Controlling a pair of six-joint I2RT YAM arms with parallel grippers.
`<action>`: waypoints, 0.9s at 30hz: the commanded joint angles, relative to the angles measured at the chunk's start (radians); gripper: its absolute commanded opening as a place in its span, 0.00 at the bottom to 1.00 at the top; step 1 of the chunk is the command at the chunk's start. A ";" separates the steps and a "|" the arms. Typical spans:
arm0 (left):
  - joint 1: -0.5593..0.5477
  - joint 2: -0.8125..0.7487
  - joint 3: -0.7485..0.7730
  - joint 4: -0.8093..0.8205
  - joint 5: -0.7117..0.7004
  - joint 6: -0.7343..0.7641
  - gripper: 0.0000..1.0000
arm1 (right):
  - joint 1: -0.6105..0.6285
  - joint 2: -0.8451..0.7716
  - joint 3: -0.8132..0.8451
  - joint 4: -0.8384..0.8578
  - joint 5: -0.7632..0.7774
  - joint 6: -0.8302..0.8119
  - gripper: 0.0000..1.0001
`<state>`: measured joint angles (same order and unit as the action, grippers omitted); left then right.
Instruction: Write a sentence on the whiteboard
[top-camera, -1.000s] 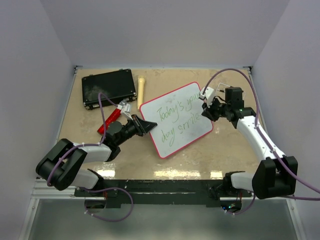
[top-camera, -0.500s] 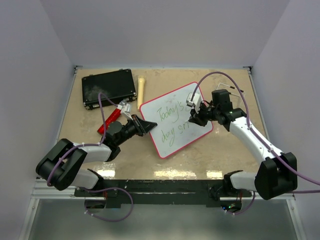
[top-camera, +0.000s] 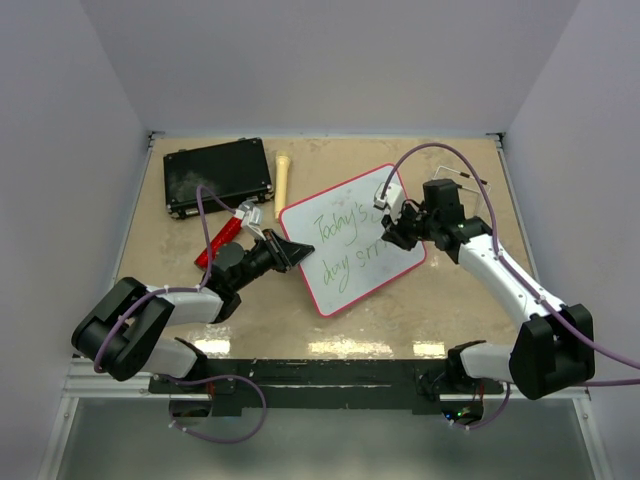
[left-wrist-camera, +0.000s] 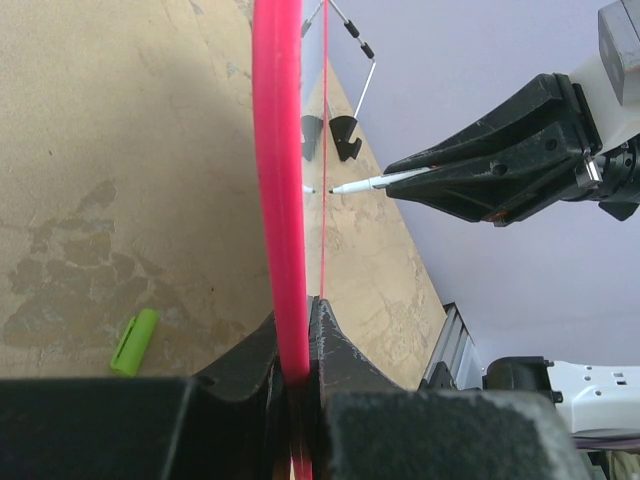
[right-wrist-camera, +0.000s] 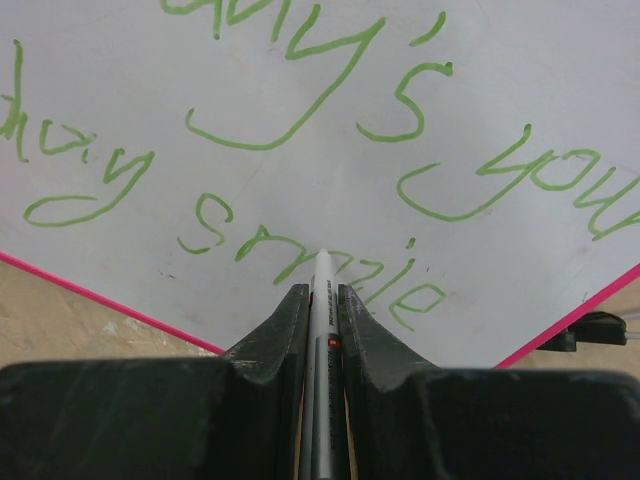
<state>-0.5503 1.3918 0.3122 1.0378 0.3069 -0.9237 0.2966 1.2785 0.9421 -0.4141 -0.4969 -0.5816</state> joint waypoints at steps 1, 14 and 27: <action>0.001 -0.002 -0.005 0.014 0.014 0.085 0.00 | 0.001 0.002 -0.003 0.054 0.046 0.032 0.00; 0.001 -0.001 -0.005 0.018 0.014 0.085 0.00 | 0.001 0.024 0.000 0.052 0.070 0.032 0.00; 0.001 -0.002 -0.007 0.016 0.015 0.085 0.00 | -0.011 0.030 -0.002 0.038 0.078 0.025 0.00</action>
<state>-0.5499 1.3918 0.3122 1.0367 0.3065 -0.9241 0.2920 1.3025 0.9421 -0.3885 -0.4347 -0.5594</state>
